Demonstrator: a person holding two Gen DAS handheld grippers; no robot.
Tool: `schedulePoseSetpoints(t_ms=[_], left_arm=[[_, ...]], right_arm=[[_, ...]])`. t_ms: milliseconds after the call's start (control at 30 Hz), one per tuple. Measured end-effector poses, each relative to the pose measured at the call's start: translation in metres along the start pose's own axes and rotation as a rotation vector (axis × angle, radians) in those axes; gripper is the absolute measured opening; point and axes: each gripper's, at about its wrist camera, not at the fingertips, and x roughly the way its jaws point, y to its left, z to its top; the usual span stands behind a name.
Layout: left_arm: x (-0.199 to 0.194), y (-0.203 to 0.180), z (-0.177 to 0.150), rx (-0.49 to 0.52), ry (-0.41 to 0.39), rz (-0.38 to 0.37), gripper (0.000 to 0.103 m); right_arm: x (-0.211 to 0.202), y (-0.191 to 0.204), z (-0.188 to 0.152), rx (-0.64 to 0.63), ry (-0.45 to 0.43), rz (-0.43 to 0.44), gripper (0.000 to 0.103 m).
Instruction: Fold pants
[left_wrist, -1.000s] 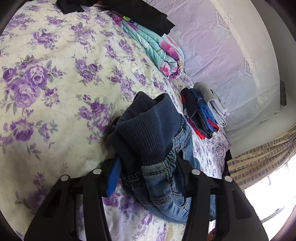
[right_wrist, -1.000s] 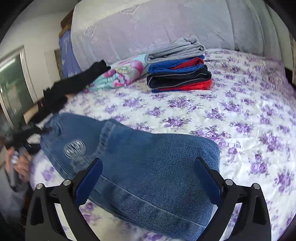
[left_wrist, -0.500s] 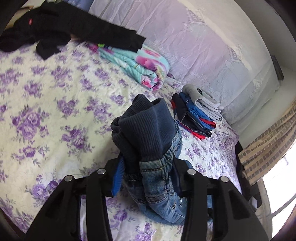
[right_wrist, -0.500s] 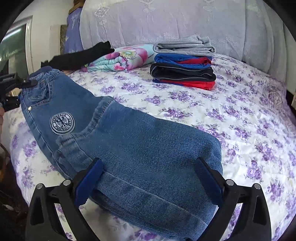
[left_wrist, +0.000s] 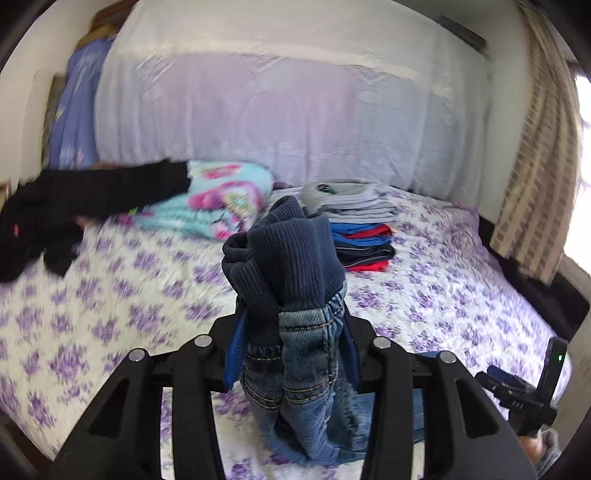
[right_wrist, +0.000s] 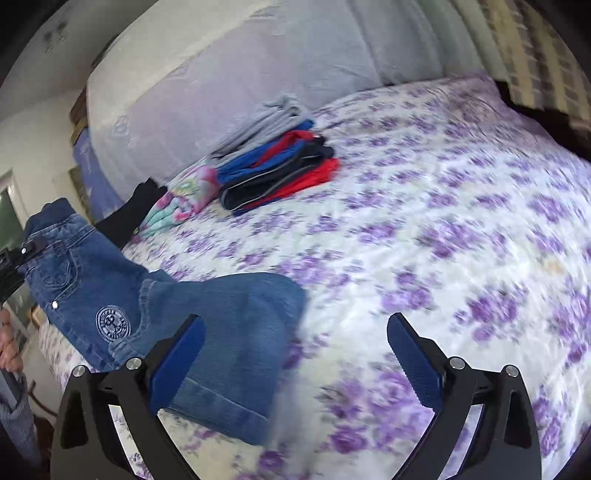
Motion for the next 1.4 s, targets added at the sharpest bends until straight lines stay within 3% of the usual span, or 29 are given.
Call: schedulePoseSetpoints(t_ms=[100,300,333,367,433,567,700,767,833,867,1000,1167,1400], left_arm=[[0.007,-0.047,0.005,0.100,-0.014,-0.025,0.041],[0.054,-0.129,-0.015,0.216,0.075,-0.209,0.039],[0.070,-0.140,-0.027,0.225,0.118,-0.241,0.034],[0.077,-0.143,-0.034,0.211,0.140,-0.255,0.012],[0.097,-0.145,-0.048,0.128,0.255,-0.356,0.012],[0.090,-0.153,-0.058,0.219,0.197,-0.287,0.016],[0.084,-0.152,-0.061,0.287,0.202,-0.246,0.016],[0.076,-0.149,-0.065,0.331,0.182,-0.213,0.029],[0.064,-0.155,-0.073,0.402,0.133,-0.148,0.068],[0.059,-0.160,-0.077,0.440,0.104,-0.112,0.077],[0.070,-0.186,-0.100,0.625,0.083,0.035,0.078],[0.093,-0.193,-0.116,0.707,0.038,0.154,0.059],[0.098,-0.209,-0.135,0.884,-0.001,0.183,0.059]], right_arm=[[-0.005,-0.025,-0.004,0.083,0.001,0.006,0.099],[-0.026,-0.053,-0.014,0.146,-0.031,-0.018,0.099],[-0.029,-0.059,-0.016,0.160,-0.036,-0.020,0.099],[-0.030,-0.063,-0.017,0.172,-0.037,-0.022,0.099],[-0.033,-0.071,-0.019,0.188,-0.031,-0.026,0.099],[-0.037,-0.080,-0.023,0.206,-0.040,-0.014,0.099],[-0.035,-0.074,-0.022,0.201,-0.043,0.012,0.099],[-0.033,-0.071,-0.021,0.188,-0.038,0.014,0.099],[-0.031,-0.069,-0.023,0.181,-0.030,0.010,0.099],[-0.030,-0.070,-0.023,0.182,-0.029,0.008,0.099],[-0.030,-0.072,-0.024,0.185,-0.036,0.013,0.099],[-0.030,-0.072,-0.025,0.177,-0.029,0.020,0.099],[-0.029,-0.071,-0.027,0.173,-0.029,0.022,0.099]])
